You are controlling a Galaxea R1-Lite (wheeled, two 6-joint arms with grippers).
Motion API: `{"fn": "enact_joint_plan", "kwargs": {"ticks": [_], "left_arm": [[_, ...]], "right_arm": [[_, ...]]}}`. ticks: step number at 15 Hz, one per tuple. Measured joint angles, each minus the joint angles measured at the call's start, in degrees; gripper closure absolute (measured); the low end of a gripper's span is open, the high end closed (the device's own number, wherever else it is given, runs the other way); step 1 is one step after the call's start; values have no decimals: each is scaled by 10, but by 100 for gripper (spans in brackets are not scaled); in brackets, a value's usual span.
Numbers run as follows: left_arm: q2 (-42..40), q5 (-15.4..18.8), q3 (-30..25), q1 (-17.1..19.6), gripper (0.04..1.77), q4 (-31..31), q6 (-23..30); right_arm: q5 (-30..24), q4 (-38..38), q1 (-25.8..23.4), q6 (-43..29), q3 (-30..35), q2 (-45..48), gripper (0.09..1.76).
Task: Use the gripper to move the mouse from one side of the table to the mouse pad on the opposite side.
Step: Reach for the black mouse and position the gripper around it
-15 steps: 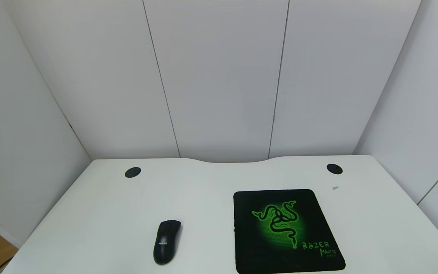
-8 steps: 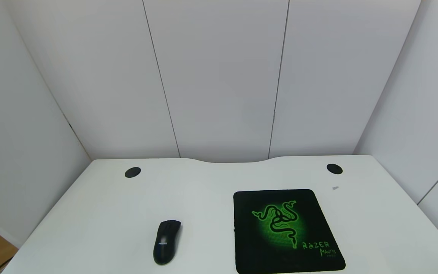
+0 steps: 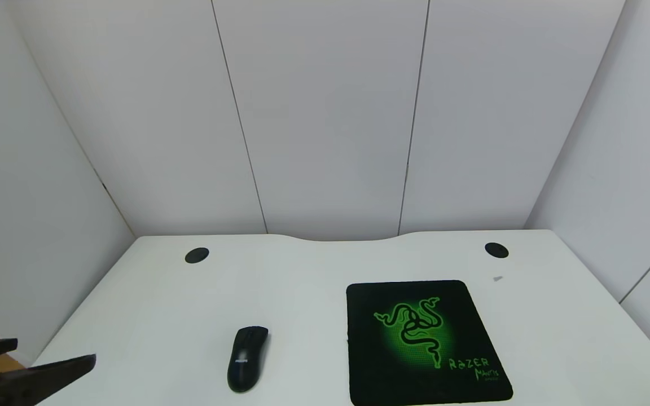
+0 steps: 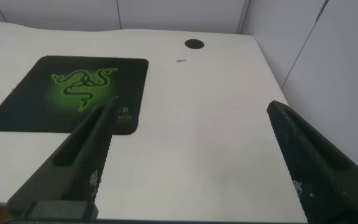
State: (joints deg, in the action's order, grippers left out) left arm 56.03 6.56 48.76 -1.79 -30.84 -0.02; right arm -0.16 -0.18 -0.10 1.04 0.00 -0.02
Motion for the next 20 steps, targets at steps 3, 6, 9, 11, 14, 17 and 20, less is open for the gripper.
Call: {"fn": "enact_joint_plan", "kwargs": {"ticks": [3,6,9,11,14,17,20], "left_arm": [[78,-4,63,-33,9,-51,31],[146,-14,94,-77,9,-65,60],[217,-43,118,-114,9,-62,95],[264,-53,138,-130,9,-61,114],[332,-66,160,-140,9,-60,136],[397,-67,166,-142,9,-31,152],[443,-68,150,-147,9,4,160]], "right_arm": [[0,0,0,0,0,0,14],[0,0,0,0,0,0,14],[0,0,0,0,0,0,14],[0,0,0,0,0,0,14],[0,0,0,0,0,0,14],[0,0,0,0,0,0,14],[0,0,0,0,0,0,14]]}}
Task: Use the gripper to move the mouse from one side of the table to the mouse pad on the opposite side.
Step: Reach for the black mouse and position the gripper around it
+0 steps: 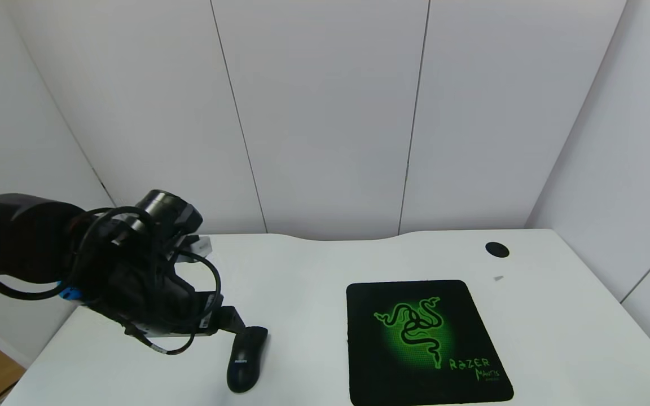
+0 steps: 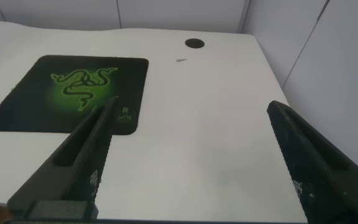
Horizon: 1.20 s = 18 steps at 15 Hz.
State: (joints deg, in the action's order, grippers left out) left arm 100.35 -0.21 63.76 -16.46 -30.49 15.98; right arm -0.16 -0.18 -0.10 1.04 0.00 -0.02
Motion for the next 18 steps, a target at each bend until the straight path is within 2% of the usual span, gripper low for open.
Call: {"fn": "enact_joint_plan", "kwargs": {"ticks": [6,9,18], "left_arm": [[49,-9,-37,-13,9,59,16],[78,-27,-82,-24,9,138,28],[136,-38,-134,-41,9,238,60]], "right_arm": [[0,0,0,0,0,0,14],[0,0,0,0,0,0,14],[0,0,0,0,0,0,14]]}}
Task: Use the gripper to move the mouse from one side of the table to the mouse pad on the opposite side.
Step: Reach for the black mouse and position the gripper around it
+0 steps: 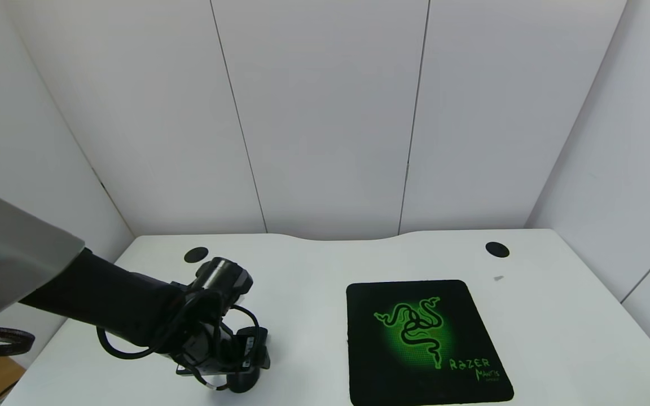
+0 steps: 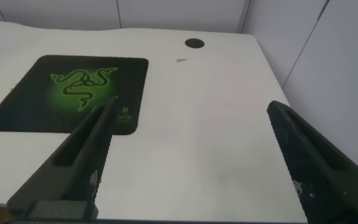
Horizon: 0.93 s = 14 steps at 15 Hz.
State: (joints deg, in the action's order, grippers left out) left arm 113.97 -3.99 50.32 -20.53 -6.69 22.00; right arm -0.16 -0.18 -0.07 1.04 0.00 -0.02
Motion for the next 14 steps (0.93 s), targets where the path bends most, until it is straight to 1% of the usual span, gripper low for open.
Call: {"fn": "enact_joint_plan", "kwargs": {"ticks": [4,5,7,9,11,14], "left_arm": [[7,-7,-1,0,9,4,2],[8,-8,-2,0,20,6,3],[10,-9,-10,0,54,32,2],[12,-11,-16,0,80,44,2],[12,-11,-17,0,87,45,2],[12,-11,-18,0,88,45,2]], "right_arm": [[0,0,0,0,0,0,14],[0,0,0,0,0,0,14],[0,0,0,0,0,0,14],[0,0,0,0,0,0,14],[0,0,0,0,0,0,14],[0,0,0,0,0,0,14]]}}
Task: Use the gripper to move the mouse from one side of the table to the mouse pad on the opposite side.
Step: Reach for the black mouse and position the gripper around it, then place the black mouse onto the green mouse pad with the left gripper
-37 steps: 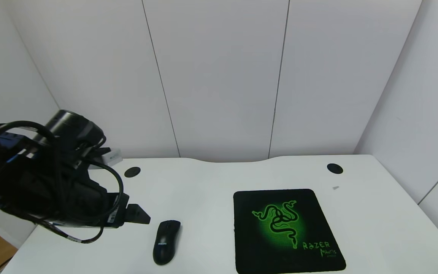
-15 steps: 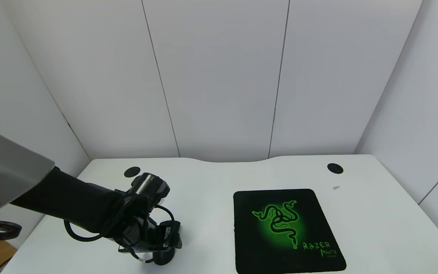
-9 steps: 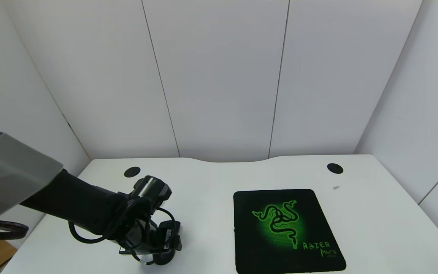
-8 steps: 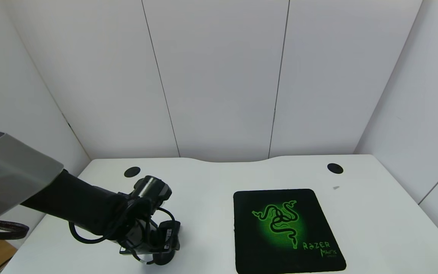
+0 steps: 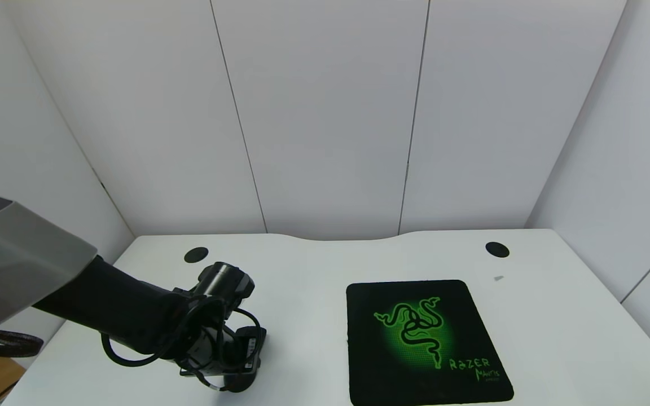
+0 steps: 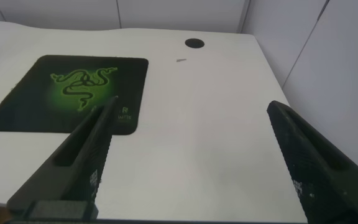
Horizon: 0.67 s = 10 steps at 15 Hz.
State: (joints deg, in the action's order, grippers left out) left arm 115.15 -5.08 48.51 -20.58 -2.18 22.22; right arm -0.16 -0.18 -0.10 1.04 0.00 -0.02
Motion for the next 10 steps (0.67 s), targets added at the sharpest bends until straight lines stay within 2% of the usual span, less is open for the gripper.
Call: {"fn": "enact_joint_plan", "kwargs": {"ticks": [5,8,10], "left_arm": [[-1,1,1,0,89,-3,2],[-10,-2,10,0,90,-12,22],[-22,-2,23,0,90,-62,24]], "right_arm": [[0,0,0,0,0,0,14],[0,0,0,0,0,0,14],[0,0,0,0,0,0,14]]}}
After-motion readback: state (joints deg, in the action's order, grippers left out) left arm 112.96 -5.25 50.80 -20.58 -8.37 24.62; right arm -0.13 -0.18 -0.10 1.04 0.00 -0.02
